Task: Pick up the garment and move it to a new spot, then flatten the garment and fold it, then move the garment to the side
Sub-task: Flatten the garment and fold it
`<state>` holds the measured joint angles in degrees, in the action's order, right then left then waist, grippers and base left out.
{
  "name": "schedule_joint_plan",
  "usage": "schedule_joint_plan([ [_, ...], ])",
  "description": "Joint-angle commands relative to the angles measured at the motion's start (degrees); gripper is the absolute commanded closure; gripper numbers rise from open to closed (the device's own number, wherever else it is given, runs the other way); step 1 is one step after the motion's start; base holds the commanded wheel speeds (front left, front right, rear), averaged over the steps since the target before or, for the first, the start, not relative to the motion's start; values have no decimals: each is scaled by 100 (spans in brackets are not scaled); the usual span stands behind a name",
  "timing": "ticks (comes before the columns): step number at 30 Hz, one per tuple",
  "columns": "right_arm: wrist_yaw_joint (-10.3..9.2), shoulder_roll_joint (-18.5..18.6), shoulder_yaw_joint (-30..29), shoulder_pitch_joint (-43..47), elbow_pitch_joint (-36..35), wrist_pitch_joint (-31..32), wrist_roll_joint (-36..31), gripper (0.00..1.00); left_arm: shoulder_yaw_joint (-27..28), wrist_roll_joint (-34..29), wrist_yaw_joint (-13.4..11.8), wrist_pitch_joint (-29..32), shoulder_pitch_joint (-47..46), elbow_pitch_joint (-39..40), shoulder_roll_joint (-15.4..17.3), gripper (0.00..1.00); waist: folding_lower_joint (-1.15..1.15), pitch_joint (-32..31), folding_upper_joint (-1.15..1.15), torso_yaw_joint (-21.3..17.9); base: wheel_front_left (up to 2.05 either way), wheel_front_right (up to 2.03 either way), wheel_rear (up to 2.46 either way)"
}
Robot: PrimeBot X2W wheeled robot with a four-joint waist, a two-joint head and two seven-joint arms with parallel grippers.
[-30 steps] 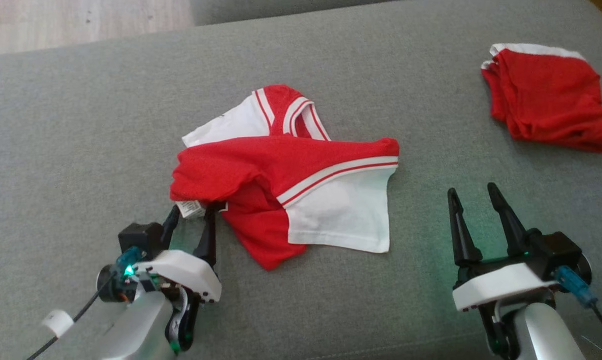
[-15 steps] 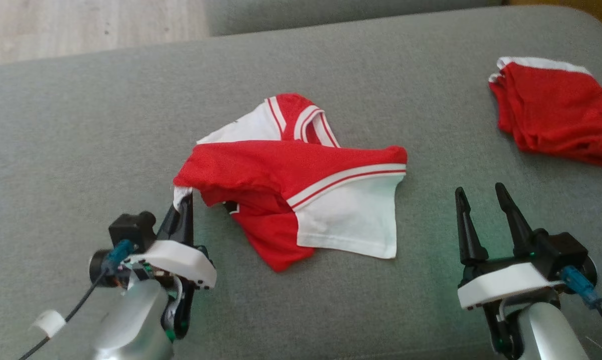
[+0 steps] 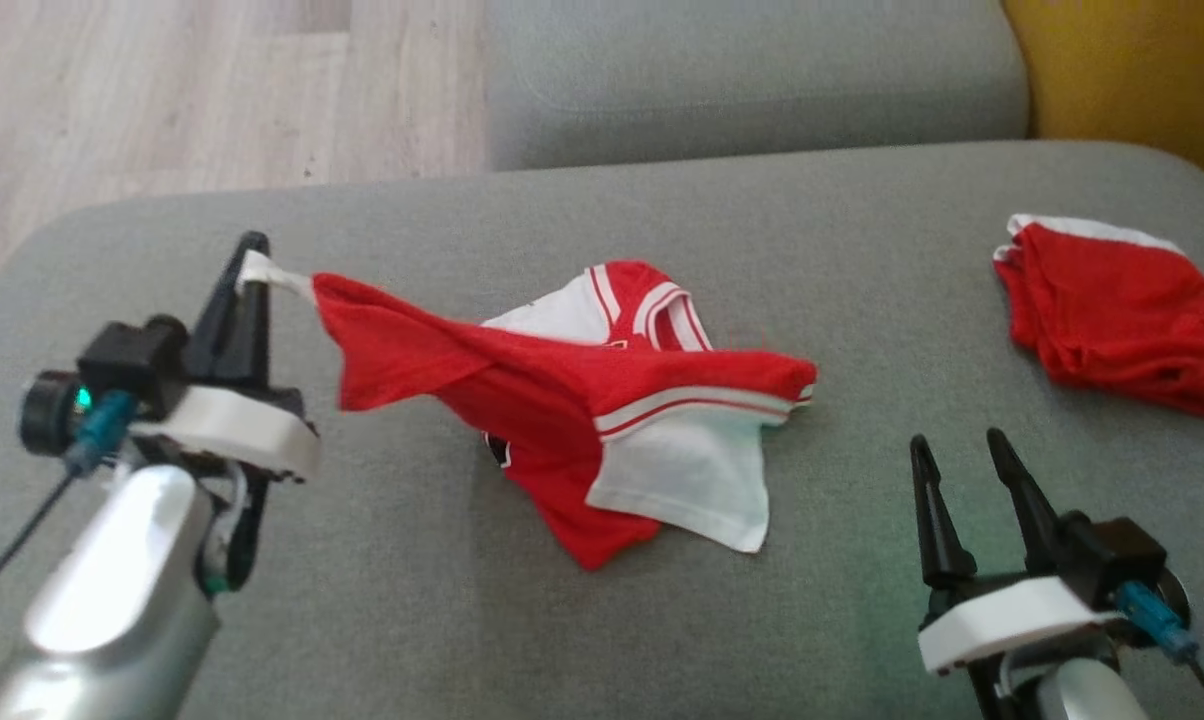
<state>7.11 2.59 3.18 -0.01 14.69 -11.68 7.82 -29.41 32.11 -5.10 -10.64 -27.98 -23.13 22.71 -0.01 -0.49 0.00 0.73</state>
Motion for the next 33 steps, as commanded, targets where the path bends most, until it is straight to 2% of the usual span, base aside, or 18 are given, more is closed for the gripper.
schedule_joint_plan([
  [1,37,29,94,-88,-170,-76,34,0,370,-33,-108,103,-218,294,436,100,1,-95,0,95,0,0,0],
  [6,37,29,70,-30,-187,-79,32,0,600,-23,-352,268,88,505,920,100,1,-129,0,154,0,0,0],
  [10,37,29,83,-15,-201,-63,16,0,693,42,-470,286,297,625,1014,100,1,-125,0,180,0,0,0],
  [14,37,29,131,9,-202,-48,36,0,543,167,-455,307,720,781,835,100,1,-104,0,220,0,0,0],
  [19,37,29,190,12,-190,-42,71,0,241,316,-483,218,1402,864,405,100,1,-85,0,234,0,0,0],
  [22,37,29,203,15,-184,-38,72,0,59,415,-476,166,1805,765,159,100,1,-74,0,235,0,0,0],
  [28,37,29,191,33,-166,-37,72,0,-59,568,-468,-30,2277,341,-128,100,1,-52,0,280,0,0,0],
  [30,37,29,169,36,-159,-41,69,0,-27,616,-459,-111,2337,278,-183,45,1,-50,0,310,0,0,0],
  [31,37,29,159,37,-156,-42,68,0,4,645,-453,-151,2361,264,-203,0,1,-50,0,327,0,0,0],
  [33,37,29,151,32,-148,-42,71,0,83,688,-460,-223,2409,271,-216,0,1,-52,0,356,0,0,0],
])
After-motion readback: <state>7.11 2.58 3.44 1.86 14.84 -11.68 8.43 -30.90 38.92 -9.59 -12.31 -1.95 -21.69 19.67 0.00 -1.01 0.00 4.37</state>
